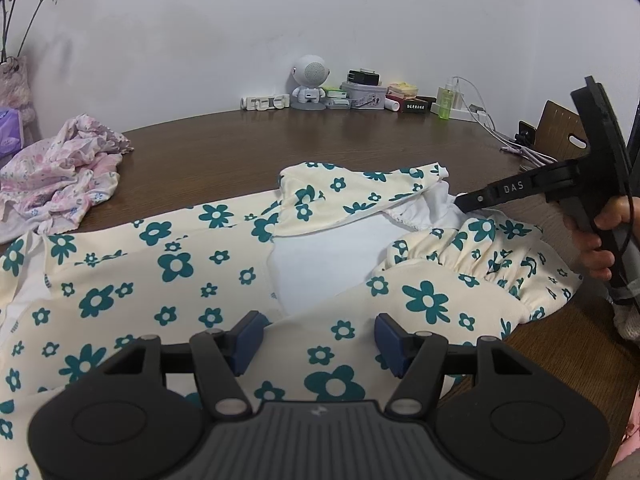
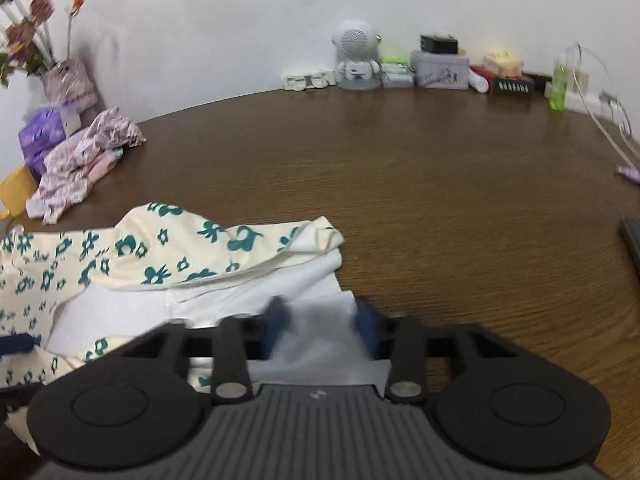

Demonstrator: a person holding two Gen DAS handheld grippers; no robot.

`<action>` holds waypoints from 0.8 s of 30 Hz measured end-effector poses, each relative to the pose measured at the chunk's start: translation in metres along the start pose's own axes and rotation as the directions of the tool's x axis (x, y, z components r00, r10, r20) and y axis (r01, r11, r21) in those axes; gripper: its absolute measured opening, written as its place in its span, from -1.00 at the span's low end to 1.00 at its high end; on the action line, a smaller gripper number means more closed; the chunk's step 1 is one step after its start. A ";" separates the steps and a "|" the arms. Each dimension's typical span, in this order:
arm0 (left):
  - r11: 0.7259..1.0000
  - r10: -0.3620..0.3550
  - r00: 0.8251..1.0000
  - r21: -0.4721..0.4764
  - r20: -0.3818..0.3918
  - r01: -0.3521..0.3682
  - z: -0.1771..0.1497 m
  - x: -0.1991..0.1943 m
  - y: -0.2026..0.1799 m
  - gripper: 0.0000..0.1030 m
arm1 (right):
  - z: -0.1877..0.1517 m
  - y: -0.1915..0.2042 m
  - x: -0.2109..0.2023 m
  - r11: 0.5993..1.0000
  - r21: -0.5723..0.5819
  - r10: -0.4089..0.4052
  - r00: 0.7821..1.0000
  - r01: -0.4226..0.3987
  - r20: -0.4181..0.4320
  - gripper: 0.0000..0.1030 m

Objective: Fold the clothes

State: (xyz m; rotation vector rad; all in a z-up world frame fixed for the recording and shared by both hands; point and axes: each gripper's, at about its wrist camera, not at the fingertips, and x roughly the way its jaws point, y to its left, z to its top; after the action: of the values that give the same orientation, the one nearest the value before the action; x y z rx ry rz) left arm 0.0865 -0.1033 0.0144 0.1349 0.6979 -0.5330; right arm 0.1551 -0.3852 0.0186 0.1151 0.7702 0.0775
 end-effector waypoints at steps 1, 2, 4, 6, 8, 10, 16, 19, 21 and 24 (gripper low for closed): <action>1.000 0.001 1.000 0.000 0.000 -0.001 0.000 0.000 0.000 0.18 | -0.001 0.003 0.000 1.000 -0.012 0.001 1.000 -0.001 -0.001 -0.89; 1.000 0.001 1.000 0.000 0.001 -0.001 0.000 0.000 0.000 0.18 | -0.002 0.005 -0.002 1.000 -0.016 0.000 1.000 0.000 0.006 -0.93; 1.000 0.002 1.000 0.001 0.001 -0.002 0.000 0.000 -0.001 0.18 | -0.002 0.007 -0.006 0.999 -0.036 -0.023 0.999 0.024 0.031 -0.96; 1.000 0.004 1.000 0.001 0.002 -0.004 -0.001 0.000 -0.001 0.18 | 0.000 0.007 -0.007 0.998 -0.048 -0.037 0.998 0.040 0.049 -0.96; 1.000 0.005 1.000 0.003 0.003 -0.005 -0.001 0.000 -0.001 0.18 | 0.002 0.005 -0.006 0.997 -0.054 -0.047 0.997 0.050 0.059 -0.96; 1.000 0.006 1.000 0.004 0.003 -0.006 -0.001 0.000 -0.001 0.18 | 0.002 0.004 -0.003 0.997 -0.062 -0.052 0.997 0.055 0.056 -0.96; 1.000 0.003 1.000 -0.003 0.003 -0.003 -0.001 0.000 -0.001 0.18 | -0.007 0.011 -0.013 0.993 -0.085 -0.078 0.994 0.084 0.074 -0.24; 1.000 0.001 1.000 -0.009 0.003 -0.001 0.000 0.000 0.000 0.19 | -0.015 0.016 -0.034 0.992 -0.093 -0.070 0.991 0.081 0.111 -0.09; 1.000 0.001 1.000 -0.009 0.003 -0.001 0.000 0.000 0.000 0.19 | -0.023 0.019 -0.046 0.992 -0.105 -0.059 0.991 0.072 0.117 -0.03; 1.000 0.001 1.000 -0.008 0.004 -0.001 0.000 -0.001 0.000 0.19 | -0.038 0.020 -0.056 0.992 -0.101 -0.064 0.993 0.075 0.100 0.08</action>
State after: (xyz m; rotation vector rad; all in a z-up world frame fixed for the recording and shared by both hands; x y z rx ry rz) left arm 0.0862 -0.1030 0.0149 0.1266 0.6963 -0.5289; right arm 0.0880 -0.3692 0.0332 -0.0079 0.6712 0.0456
